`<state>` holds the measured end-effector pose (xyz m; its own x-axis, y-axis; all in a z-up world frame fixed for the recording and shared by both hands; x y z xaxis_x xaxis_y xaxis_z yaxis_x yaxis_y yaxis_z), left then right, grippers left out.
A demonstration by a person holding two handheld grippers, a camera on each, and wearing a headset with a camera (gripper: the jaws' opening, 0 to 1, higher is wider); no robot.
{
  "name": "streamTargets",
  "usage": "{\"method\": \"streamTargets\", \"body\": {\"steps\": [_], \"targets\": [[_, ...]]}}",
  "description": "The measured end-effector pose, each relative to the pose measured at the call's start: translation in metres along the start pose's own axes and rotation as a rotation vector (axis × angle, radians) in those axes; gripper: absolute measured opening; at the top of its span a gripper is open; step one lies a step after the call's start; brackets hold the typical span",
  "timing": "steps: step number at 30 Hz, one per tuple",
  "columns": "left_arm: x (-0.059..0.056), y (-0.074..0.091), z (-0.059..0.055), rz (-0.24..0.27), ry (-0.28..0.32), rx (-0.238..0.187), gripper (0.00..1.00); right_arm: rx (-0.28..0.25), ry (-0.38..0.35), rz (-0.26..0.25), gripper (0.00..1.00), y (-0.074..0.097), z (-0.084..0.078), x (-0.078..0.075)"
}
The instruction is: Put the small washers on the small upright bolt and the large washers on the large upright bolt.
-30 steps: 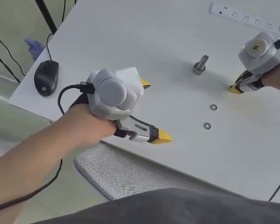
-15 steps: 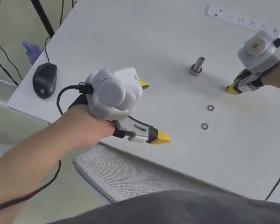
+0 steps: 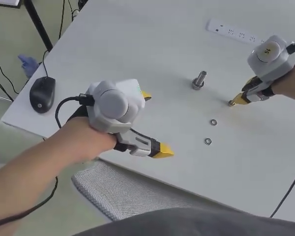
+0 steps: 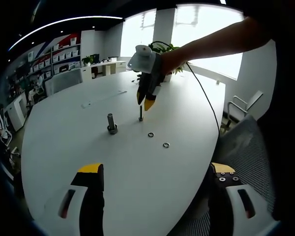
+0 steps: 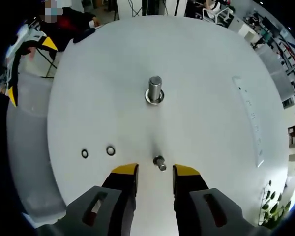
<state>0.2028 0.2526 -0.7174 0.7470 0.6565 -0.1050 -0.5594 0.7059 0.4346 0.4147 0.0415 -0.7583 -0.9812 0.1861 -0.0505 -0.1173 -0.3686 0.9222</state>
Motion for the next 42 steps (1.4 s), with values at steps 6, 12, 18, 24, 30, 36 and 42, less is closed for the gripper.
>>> {"method": "streamTargets", "body": {"steps": [6,12,18,24,30,36,42], "targets": [[-0.001,0.004,0.000,0.001,-0.008,0.012,0.87,0.011,0.009,-0.002,0.29,0.001,0.000,0.004],[-0.001,0.008,-0.002,0.003,-0.013,0.011,0.87,-0.008,0.018,-0.001,0.29,0.009,0.008,0.021],[-0.003,0.008,-0.002,0.001,-0.019,0.013,0.86,-0.009,0.055,0.026,0.29,0.012,0.011,0.048],[-0.006,0.008,0.001,-0.001,-0.024,0.005,0.86,-0.021,0.053,0.044,0.29,0.012,0.012,0.064],[-0.006,0.009,0.002,0.006,-0.010,-0.001,0.87,-0.038,0.024,0.048,0.29,0.010,0.012,0.077],[-0.005,0.009,0.000,0.014,-0.010,-0.003,0.87,-0.034,0.022,0.066,0.29,0.001,0.007,0.087],[-0.005,0.009,-0.001,0.007,-0.010,-0.004,0.88,-0.043,0.015,0.047,0.29,-0.007,0.003,0.085]]}}
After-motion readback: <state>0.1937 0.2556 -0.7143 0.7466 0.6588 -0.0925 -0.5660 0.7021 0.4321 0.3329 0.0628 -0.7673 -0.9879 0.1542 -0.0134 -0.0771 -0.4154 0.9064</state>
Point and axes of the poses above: the centre of the closed fingertips' face, and the gripper's own axes: y roughly backward along the fingers, x roughly to its left, z roughly out of its top, the point moved 6 cm from there along y, roughly backward along the fingers, and after that the axes turned 9 degrees about -x, right-handed, at the moved point
